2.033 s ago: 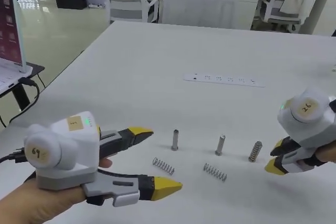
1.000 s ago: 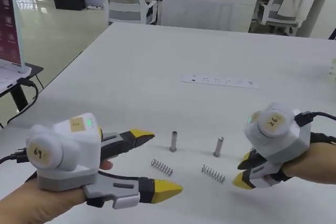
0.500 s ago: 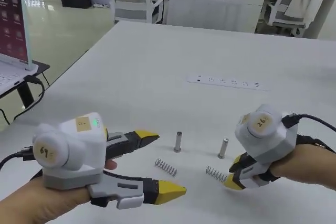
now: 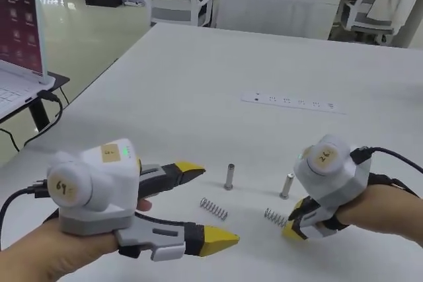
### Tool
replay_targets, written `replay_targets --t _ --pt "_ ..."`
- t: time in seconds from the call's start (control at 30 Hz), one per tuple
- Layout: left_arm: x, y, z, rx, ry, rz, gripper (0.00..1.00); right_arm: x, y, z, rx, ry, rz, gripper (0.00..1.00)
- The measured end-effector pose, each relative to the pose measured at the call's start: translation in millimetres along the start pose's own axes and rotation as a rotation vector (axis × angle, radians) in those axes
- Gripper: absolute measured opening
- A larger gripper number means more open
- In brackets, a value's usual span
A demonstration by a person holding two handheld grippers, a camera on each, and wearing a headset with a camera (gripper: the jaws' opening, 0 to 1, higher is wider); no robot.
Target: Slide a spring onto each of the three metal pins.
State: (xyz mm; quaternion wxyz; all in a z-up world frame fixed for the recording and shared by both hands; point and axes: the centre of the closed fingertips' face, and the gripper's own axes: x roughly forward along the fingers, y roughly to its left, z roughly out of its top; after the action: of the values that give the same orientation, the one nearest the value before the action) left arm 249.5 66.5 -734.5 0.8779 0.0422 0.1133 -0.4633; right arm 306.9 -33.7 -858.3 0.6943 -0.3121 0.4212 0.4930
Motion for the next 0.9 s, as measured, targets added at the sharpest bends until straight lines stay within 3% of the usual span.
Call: replay_targets --t 0.57,0.9 --pt "1.4 -2.9 -0.8 0.004 0.008 -0.009 0.65 -0.1 -0.3 -0.7 -0.006 0.006 -0.009 0.08" --pt "4.6 -7.8 -2.5 0.006 0.023 -0.032 0.63 -24.7 0.6 8.5 -0.029 -0.026 -0.003 0.08"
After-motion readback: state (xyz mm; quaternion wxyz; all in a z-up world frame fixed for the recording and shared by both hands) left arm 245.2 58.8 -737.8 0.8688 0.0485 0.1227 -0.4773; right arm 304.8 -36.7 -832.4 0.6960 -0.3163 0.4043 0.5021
